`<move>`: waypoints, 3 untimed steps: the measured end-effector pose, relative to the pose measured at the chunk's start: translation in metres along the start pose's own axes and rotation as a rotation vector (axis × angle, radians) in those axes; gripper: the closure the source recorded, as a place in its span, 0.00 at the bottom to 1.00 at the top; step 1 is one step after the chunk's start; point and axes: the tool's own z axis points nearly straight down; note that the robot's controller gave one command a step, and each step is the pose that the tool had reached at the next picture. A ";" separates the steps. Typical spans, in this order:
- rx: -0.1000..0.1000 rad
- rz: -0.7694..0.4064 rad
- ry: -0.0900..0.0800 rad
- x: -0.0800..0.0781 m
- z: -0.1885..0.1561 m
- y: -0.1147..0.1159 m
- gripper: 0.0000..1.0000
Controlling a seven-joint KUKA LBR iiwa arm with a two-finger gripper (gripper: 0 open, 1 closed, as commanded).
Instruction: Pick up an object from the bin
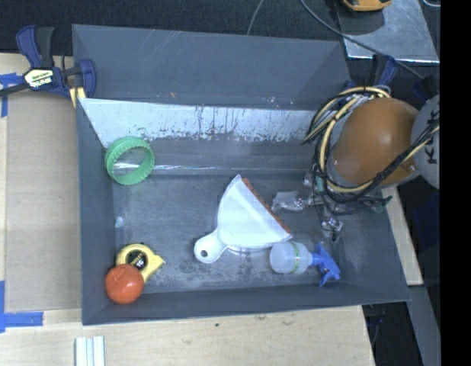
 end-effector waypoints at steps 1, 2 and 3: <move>0.001 0.001 -0.001 0.000 0.000 -0.001 1.00; 0.001 0.000 0.000 0.000 0.000 0.000 0.00; 0.001 0.000 -0.001 0.000 0.000 0.000 1.00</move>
Offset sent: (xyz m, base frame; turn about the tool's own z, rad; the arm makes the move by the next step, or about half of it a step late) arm 0.0000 0.0000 0.0000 0.0000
